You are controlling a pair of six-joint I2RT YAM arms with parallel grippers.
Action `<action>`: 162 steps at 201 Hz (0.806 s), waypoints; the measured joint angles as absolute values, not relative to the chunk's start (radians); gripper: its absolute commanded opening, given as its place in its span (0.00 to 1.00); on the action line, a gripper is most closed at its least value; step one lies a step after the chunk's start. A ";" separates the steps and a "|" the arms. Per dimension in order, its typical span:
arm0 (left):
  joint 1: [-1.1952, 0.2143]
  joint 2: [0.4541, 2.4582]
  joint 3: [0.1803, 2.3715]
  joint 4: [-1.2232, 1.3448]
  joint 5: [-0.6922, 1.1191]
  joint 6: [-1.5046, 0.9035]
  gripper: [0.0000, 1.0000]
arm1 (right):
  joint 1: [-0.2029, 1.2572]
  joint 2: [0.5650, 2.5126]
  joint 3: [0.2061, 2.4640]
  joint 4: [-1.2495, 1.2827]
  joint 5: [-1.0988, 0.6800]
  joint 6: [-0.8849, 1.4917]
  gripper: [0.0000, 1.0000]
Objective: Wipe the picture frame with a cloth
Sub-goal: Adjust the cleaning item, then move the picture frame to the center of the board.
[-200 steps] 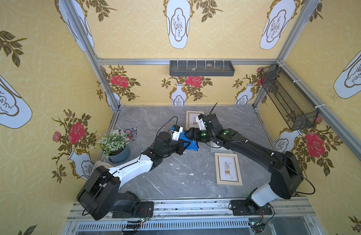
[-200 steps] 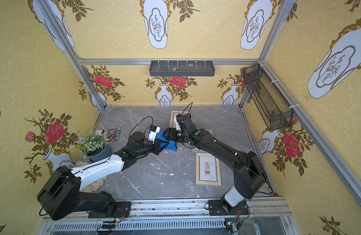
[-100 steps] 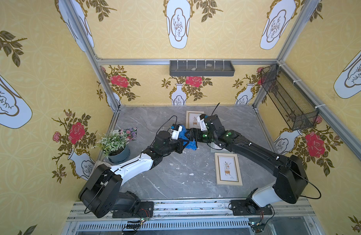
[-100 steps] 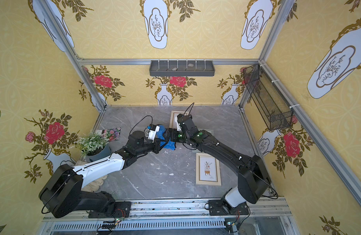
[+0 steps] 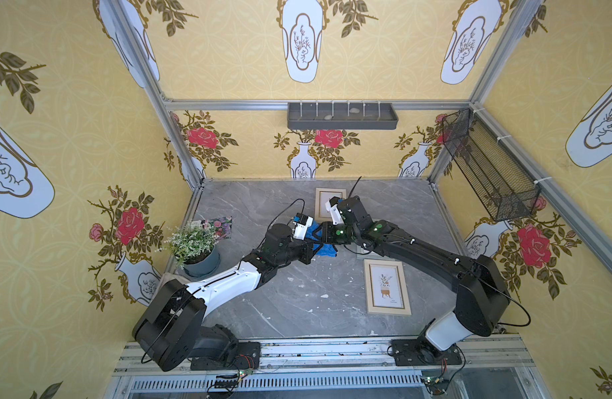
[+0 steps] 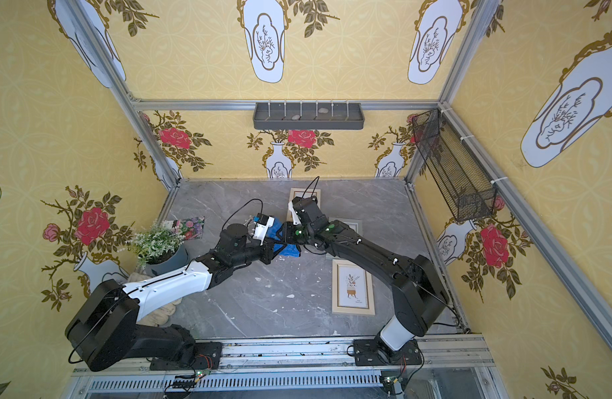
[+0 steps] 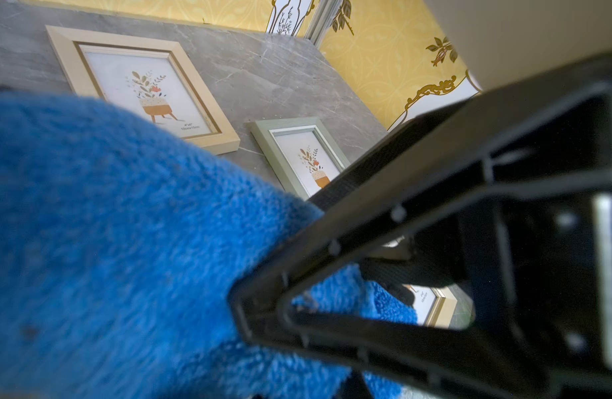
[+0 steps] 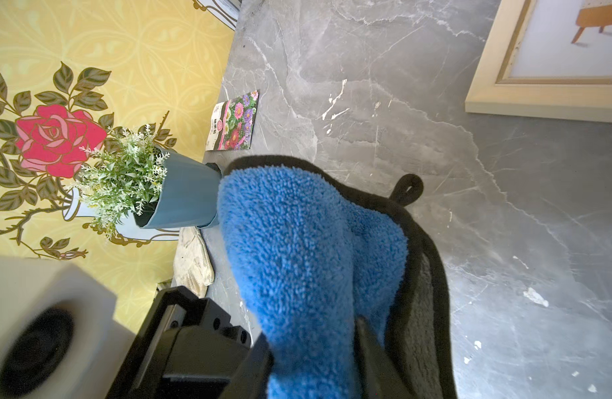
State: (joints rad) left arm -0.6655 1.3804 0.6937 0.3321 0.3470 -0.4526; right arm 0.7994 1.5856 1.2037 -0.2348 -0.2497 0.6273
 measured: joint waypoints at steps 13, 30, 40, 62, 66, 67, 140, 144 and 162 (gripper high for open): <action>-0.667 1.379 0.694 0.332 0.333 -0.455 0.51 | 0.796 1.584 1.209 -0.255 -0.226 0.627 0.19; -0.666 1.376 0.691 0.334 0.307 -0.458 0.64 | 0.786 1.577 1.211 -0.286 -0.197 0.627 0.15; -0.666 1.374 0.691 0.332 0.291 -0.458 0.71 | 0.772 1.569 1.211 -0.308 -0.181 0.628 0.13; -0.664 1.361 0.688 0.310 0.237 -0.472 0.83 | 0.723 1.553 1.209 -0.356 -0.122 0.628 0.12; -0.661 1.357 0.686 0.303 0.224 -0.473 0.85 | 0.710 1.548 1.206 -0.367 -0.105 0.628 0.11; -0.661 1.356 0.686 0.302 0.222 -0.473 0.85 | 0.707 1.547 1.205 -0.369 -0.102 0.628 0.12; -0.574 1.343 0.638 0.245 0.132 -0.550 0.89 | 0.467 1.554 1.092 -0.483 0.089 0.599 0.12; -0.574 1.343 0.638 0.245 0.133 -0.550 0.89 | 0.463 1.563 1.090 -0.482 0.090 0.596 0.12; -0.573 1.343 0.638 0.244 0.132 -0.552 0.89 | 0.453 1.618 1.087 -0.473 0.104 0.577 0.11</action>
